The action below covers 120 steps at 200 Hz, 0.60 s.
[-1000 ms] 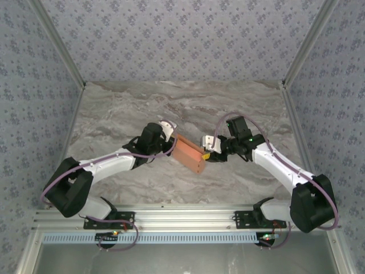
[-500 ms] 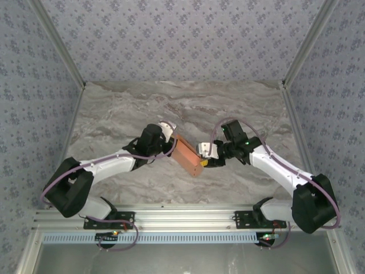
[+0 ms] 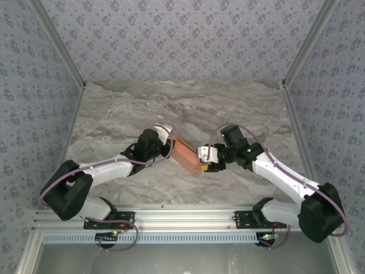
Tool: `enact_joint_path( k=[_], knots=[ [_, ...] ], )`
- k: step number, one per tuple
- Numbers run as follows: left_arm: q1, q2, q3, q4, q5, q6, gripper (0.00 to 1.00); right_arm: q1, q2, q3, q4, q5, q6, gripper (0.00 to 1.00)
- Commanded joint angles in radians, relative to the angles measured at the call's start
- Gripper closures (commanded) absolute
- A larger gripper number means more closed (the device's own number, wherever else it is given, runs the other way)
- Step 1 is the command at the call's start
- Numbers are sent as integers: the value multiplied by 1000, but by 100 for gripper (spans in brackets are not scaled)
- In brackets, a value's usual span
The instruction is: Fold the paper box
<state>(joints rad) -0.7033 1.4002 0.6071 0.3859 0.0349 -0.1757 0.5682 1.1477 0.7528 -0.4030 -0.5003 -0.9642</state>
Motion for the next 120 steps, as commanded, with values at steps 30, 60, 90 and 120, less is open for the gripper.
enact_joint_path(
  k=[30, 60, 90, 120],
  knots=[
    [-5, -9, -27, -64, -39, -23, 97, -52, -124, -13, -22, -73, 165, 38],
    [-9, -9, -26, -70, -60, -37, 98, -41, -146, -48, 80, -20, 274, 34],
    [-16, -13, -27, -67, -78, -35, 98, 12, -151, -170, 334, 218, 326, 23],
    [-28, -17, -18, -81, -97, -32, 98, 21, -107, -184, 399, 229, 311, 21]
  ],
)
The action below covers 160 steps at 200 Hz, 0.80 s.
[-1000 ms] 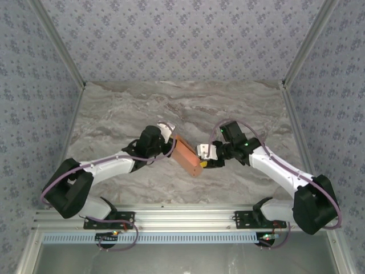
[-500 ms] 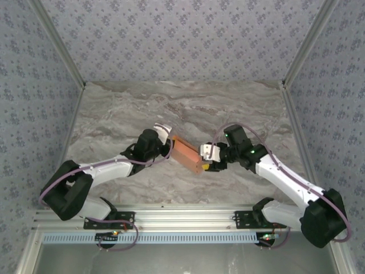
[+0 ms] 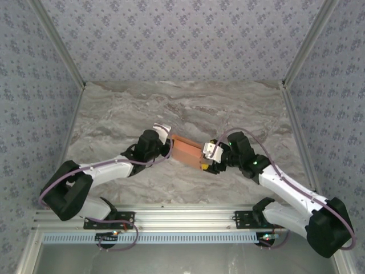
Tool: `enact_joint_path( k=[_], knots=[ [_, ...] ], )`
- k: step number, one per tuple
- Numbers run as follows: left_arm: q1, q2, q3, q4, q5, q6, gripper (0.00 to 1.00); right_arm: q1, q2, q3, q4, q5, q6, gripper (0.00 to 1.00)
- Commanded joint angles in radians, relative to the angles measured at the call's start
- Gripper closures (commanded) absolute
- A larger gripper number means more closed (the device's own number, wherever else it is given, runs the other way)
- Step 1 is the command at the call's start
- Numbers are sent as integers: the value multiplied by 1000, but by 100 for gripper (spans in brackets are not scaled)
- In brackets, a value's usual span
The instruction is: Fold the paper box
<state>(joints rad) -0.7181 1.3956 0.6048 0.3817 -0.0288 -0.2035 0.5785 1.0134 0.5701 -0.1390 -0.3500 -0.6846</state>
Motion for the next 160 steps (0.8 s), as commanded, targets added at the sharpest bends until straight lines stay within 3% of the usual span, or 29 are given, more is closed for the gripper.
enact_joint_path(
  k=[1, 41, 81, 123, 143, 160],
  knots=[
    [-13, -13, -17, -77, -35, -4, 98, 11, 30, -3, 136, 78, 30, 21],
    [-31, -1, -7, -78, -47, -9, 98, 58, 81, -44, 264, 138, -2, 23],
    [-40, -1, 1, -93, -62, -11, 98, 109, 59, -85, 274, 135, -98, 26],
    [-42, 2, -3, -91, -65, -14, 98, 132, 52, -142, 316, 263, -163, 43],
    [-41, -2, -7, -83, -67, -16, 96, 138, 49, -179, 357, 274, -193, 43],
    [-42, -11, -15, -70, -68, -20, 90, 147, 47, -193, 374, 281, -209, 44]
  ],
)
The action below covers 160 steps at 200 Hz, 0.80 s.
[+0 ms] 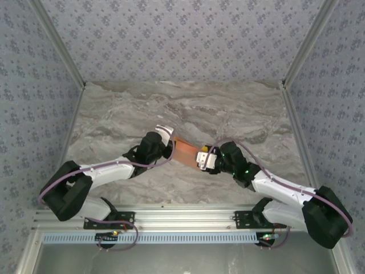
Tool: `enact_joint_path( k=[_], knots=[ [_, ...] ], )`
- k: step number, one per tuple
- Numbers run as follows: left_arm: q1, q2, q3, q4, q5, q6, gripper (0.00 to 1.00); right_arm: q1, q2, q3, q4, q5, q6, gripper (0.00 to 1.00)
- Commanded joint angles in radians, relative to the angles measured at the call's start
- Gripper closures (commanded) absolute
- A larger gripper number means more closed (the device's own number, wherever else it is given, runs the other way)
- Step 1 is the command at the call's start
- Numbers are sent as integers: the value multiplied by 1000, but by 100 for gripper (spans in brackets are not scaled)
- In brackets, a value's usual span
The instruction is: Fold the paper box
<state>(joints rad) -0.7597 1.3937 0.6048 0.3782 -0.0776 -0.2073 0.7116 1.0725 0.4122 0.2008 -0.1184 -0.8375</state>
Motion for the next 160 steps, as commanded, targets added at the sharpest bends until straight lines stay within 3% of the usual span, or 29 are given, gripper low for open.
enact_joint_path(
  k=[1, 14, 44, 95, 136, 149, 160],
  knots=[
    [-1, -10, -14, -66, -19, -17, 89, 15, -12, -36, 34, 53, -56, 44],
    [-1, -22, -25, -53, -17, -24, 74, 20, -13, -40, 28, 61, -77, 45],
    [-1, -68, -72, -7, -2, -30, 58, 24, -8, -50, 26, 87, -103, 47],
    [8, -274, -81, -129, 172, -15, 2, 23, -2, -58, 24, 110, -115, 48],
    [56, -406, -98, -169, 174, -132, 1, -7, -4, -50, -2, 69, -116, 48],
    [105, -381, -61, -215, 165, -201, 1, -15, -2, -44, -22, 47, -116, 48],
    [163, -314, -4, -270, 227, -252, 1, -16, 4, -40, -29, 40, -118, 48]
  ],
)
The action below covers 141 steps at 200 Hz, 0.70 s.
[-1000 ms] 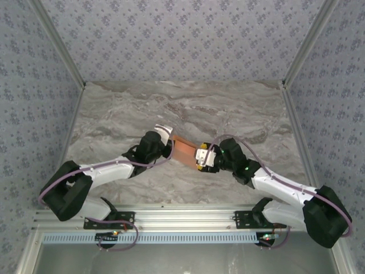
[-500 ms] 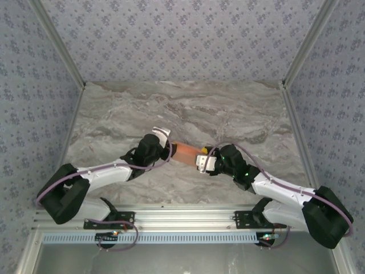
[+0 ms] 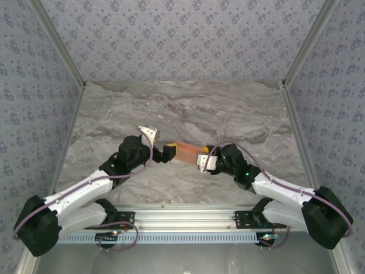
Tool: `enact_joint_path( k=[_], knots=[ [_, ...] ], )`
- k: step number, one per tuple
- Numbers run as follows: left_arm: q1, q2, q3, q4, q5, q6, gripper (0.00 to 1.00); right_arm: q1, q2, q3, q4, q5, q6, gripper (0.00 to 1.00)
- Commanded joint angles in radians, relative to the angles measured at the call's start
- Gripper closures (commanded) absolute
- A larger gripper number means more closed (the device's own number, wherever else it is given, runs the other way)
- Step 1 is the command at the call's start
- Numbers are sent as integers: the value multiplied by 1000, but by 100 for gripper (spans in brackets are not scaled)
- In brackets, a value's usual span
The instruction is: Fold the paper box
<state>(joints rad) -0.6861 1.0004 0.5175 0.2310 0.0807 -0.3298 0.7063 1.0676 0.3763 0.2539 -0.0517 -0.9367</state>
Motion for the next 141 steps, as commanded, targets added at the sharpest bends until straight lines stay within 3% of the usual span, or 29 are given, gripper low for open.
enact_joint_path(
  k=[1, 23, 39, 89, 121, 141],
  knots=[
    [93, 87, 89, -127, 77, -132, 0, -11, 9, -5, -82, -27, -18, 48],
    [151, 254, 197, -179, 260, -146, 1, -9, 16, 3, -96, -37, -20, 48],
    [162, 353, 248, -170, 307, -184, 1, -8, 17, 9, -109, -45, -21, 48],
    [136, 504, 295, -98, 372, -261, 2, -10, 32, 14, -115, -61, -7, 49],
    [122, 517, 221, -59, 367, -255, 3, -15, 31, 12, -107, -86, 21, 49],
    [124, 518, 171, -31, 306, -256, 4, -33, 25, 13, -101, -109, 37, 49]
  ],
)
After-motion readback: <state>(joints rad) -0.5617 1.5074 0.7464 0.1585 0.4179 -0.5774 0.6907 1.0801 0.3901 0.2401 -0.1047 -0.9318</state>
